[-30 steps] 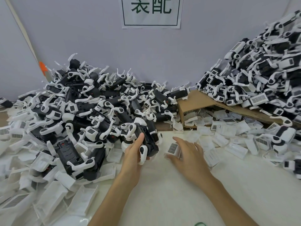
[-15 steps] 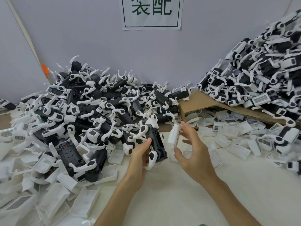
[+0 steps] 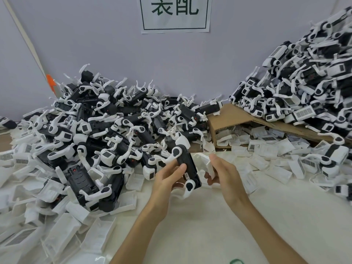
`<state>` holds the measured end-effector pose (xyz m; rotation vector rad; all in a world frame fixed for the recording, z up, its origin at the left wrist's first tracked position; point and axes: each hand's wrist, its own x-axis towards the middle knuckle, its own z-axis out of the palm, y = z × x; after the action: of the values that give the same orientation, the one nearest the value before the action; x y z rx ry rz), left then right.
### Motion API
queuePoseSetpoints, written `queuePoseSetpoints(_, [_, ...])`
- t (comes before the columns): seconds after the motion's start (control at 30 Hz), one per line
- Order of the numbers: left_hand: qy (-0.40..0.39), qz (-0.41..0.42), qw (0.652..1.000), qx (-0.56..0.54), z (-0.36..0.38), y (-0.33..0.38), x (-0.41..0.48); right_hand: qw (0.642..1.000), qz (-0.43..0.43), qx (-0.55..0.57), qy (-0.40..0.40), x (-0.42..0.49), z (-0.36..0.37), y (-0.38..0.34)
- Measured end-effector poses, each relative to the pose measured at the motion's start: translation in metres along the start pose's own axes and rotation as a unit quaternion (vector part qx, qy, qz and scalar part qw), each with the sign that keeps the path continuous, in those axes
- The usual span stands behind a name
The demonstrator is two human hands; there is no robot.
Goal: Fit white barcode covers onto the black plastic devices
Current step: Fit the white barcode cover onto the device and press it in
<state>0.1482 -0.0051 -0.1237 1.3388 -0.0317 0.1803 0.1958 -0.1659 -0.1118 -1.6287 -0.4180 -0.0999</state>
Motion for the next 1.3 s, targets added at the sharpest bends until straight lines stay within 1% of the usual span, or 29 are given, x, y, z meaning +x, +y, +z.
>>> queuePoseSetpoints(0.27, [-0.02, 0.009, 0.999, 0.045, 0.002, -0.004, 0.0, 0.999, 0.023, -0.043, -0.013, -0.004, 0.002, 0.001])
queuePoseSetpoints(0.4, [-0.036, 0.01, 0.996, 0.075, 0.003, -0.005, 0.0, 0.997, 0.0, -0.08, 0.009, -0.004, 0.002, 0.001])
queuePoseSetpoints(0.53, [-0.052, 0.009, 0.994, 0.096, 0.001, -0.005, 0.0, 0.996, -0.011, -0.084, -0.009, -0.004, 0.003, 0.004])
queuePoseSetpoints(0.67, [-0.032, 0.0, 0.997, 0.074, 0.0, -0.002, 0.001, 0.996, 0.024, -0.024, -0.08, -0.003, -0.001, 0.004])
queuePoseSetpoints(0.73, [-0.037, -0.006, 0.998, 0.057, -0.001, 0.0, 0.001, 0.994, 0.038, -0.004, -0.106, -0.002, -0.002, 0.002])
queuePoseSetpoints(0.87, [-0.043, -0.021, 0.998, 0.042, 0.002, 0.001, -0.002, 0.992, 0.067, 0.031, -0.106, -0.006, 0.004, -0.003])
queuePoseSetpoints(1.03, [-0.032, -0.026, 0.999, 0.035, 0.004, 0.004, -0.004, 0.989, 0.089, 0.013, -0.119, -0.01, 0.01, -0.001])
queuePoseSetpoints(1.1, [-0.034, -0.031, 0.999, 0.016, 0.006, 0.005, -0.005, 0.982, 0.117, 0.06, -0.138, -0.009, 0.009, 0.0])
queuePoseSetpoints(1.2, [-0.032, -0.016, 0.999, 0.012, 0.009, 0.006, -0.005, 0.955, 0.164, 0.179, -0.172, -0.008, 0.007, -0.004])
queuePoseSetpoints(1.23, [-0.026, -0.006, 1.0, 0.015, 0.01, 0.006, -0.004, 0.947, 0.172, 0.204, -0.178, -0.007, 0.007, -0.005])
queuePoseSetpoints(1.3, [-0.008, 0.01, 1.0, 0.013, 0.012, 0.007, -0.004, 0.944, 0.168, 0.223, -0.174, -0.007, 0.006, -0.006])
